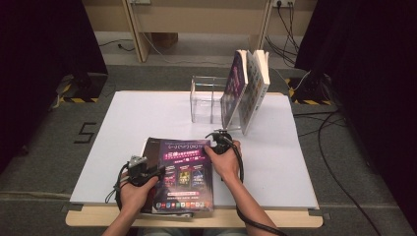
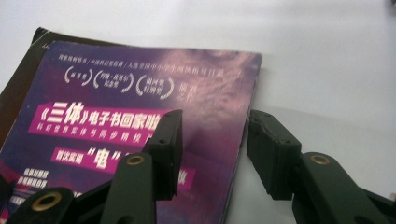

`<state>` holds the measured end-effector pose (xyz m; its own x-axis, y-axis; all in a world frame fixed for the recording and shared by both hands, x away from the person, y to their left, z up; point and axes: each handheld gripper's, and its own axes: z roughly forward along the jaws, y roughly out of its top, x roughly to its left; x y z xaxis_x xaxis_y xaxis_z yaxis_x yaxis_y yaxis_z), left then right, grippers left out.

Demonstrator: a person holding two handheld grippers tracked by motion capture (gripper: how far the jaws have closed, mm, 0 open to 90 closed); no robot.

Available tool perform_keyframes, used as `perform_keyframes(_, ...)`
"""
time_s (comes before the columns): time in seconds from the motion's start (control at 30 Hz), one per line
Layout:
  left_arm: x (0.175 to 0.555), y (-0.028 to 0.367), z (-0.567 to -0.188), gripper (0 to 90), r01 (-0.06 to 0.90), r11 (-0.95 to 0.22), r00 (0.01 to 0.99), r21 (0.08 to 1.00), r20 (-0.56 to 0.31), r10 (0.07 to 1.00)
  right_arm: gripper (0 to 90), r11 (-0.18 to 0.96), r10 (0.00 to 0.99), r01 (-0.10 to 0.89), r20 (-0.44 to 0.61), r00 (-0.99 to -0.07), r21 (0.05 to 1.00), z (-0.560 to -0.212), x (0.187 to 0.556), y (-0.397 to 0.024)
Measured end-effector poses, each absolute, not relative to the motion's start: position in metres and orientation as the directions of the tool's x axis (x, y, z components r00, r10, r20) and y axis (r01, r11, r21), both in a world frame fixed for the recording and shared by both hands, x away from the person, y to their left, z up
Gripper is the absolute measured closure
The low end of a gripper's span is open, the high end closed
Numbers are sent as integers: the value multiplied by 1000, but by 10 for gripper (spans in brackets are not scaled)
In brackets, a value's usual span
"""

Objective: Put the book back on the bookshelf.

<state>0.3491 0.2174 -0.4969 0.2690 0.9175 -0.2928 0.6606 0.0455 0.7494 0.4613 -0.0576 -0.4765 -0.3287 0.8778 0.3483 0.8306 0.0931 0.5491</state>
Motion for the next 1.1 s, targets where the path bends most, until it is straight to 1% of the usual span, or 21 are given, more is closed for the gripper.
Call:
perform_keyframes(0.23,351,214,-496,610,657,13,282,754,-262,923,544,88,875,846,365,-318,527,-475,476,-58)
perform_keyframes(0.43,351,214,-496,613,655,11,280,756,-256,925,519,85,873,842,367,-321,533,-477,475,-57)
perform_keyframes(0.53,350,213,-497,614,651,10,279,759,-251,927,523,73,875,836,367,-316,544,-478,472,-57)
perform_keyframes(0.6,350,213,-496,615,652,5,280,758,-247,928,535,57,874,834,377,-308,548,-479,471,-58)
perform_keyframes(0.7,350,213,-496,616,653,1,281,757,-244,928,588,40,877,834,381,-294,551,-479,470,-59)
perform_keyframes(0.77,351,212,-496,618,652,-10,287,758,-235,929,636,15,873,840,403,-275,542,-480,471,-62)
perform_keyframes(0.87,351,212,-495,618,651,-19,291,759,-227,929,664,-10,863,852,435,-257,523,-481,473,-66)
perform_keyframes(1.1,351,212,-495,619,650,-28,296,760,-219,930,702,-20,850,851,457,-262,525,-481,474,-71)
